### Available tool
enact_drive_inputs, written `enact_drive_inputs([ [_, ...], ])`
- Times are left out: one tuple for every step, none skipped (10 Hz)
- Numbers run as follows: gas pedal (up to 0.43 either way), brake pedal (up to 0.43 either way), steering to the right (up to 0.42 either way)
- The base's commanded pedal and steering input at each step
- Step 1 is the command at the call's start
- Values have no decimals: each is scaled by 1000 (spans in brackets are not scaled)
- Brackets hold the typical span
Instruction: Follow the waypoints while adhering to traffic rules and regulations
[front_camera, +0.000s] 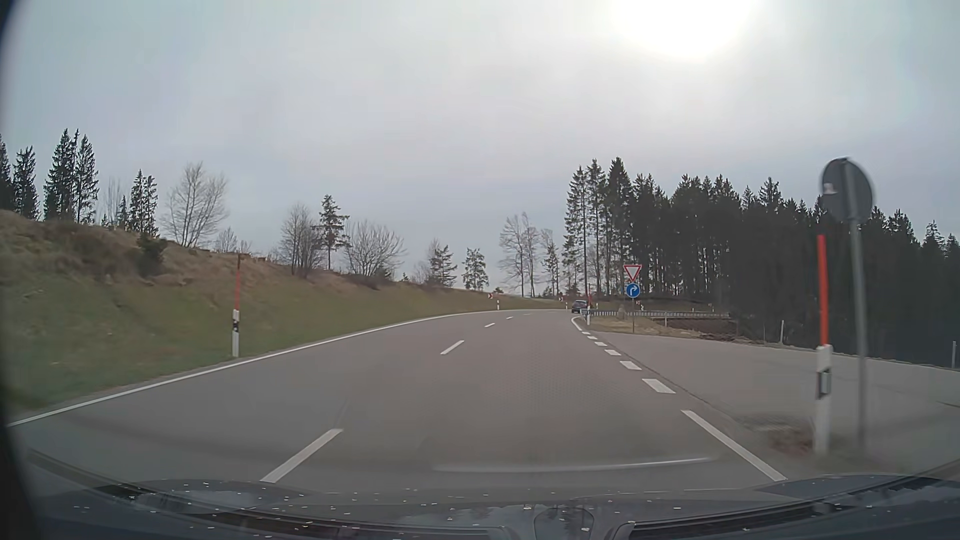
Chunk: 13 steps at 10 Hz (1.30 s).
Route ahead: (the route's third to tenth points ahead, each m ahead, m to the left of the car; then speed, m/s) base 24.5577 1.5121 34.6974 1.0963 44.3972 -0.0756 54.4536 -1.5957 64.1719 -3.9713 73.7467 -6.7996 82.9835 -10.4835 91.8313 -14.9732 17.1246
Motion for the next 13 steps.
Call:
enact_drive_inputs([
  [47,0,1],
  [47,0,2],
  [47,0,4],
  [47,0,4],
  [59,0,5],
  [59,0,7],
  [59,0,9],
  [67,0,10],
  [118,0,10],
  [130,0,10],
  [130,0,10],
  [130,0,10],
  [130,0,10],
])
